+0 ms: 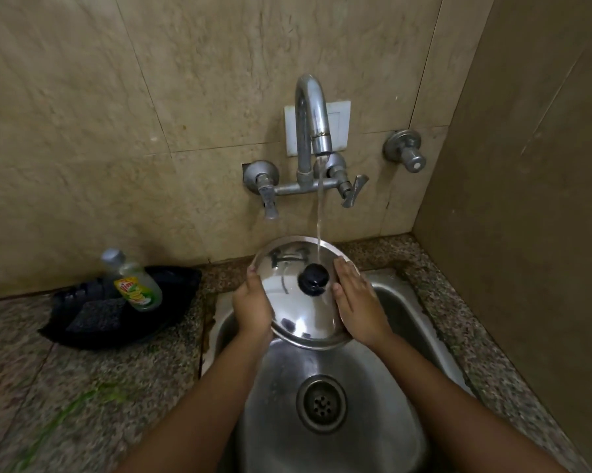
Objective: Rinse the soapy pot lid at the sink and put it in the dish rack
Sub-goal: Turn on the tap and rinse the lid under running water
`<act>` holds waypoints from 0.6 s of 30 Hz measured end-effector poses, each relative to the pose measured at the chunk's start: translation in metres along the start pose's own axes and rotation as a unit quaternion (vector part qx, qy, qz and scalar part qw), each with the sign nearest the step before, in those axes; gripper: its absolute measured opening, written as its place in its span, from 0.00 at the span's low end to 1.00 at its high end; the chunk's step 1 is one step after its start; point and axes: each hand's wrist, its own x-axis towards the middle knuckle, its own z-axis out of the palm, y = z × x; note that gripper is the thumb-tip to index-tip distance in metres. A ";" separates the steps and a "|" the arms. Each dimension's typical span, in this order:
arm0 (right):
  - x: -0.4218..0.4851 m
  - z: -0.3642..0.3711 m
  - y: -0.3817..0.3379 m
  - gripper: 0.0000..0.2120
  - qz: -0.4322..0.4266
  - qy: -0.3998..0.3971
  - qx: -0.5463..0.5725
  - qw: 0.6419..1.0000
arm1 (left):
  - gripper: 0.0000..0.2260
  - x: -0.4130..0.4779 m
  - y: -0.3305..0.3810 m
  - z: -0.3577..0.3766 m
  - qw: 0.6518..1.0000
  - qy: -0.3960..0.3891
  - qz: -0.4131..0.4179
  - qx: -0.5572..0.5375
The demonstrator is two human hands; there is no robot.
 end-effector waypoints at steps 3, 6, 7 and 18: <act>0.013 -0.005 -0.007 0.23 0.036 0.056 0.016 0.998 | 0.19 -0.002 0.012 0.017 1.000 -0.024 0.013 0.008; 0.020 -0.009 -0.010 0.23 0.027 0.059 0.005 0.998 | 0.20 0.009 0.022 0.026 0.999 -0.032 0.004 0.008; 0.022 -0.010 -0.011 0.23 0.015 0.057 -0.008 0.998 | 0.20 0.013 0.024 0.027 0.999 -0.033 -0.004 0.007; 0.001 0.000 -0.041 0.26 -0.044 0.063 -0.072 0.994 | 0.19 0.030 0.012 -0.010 0.998 -0.054 -0.018 0.010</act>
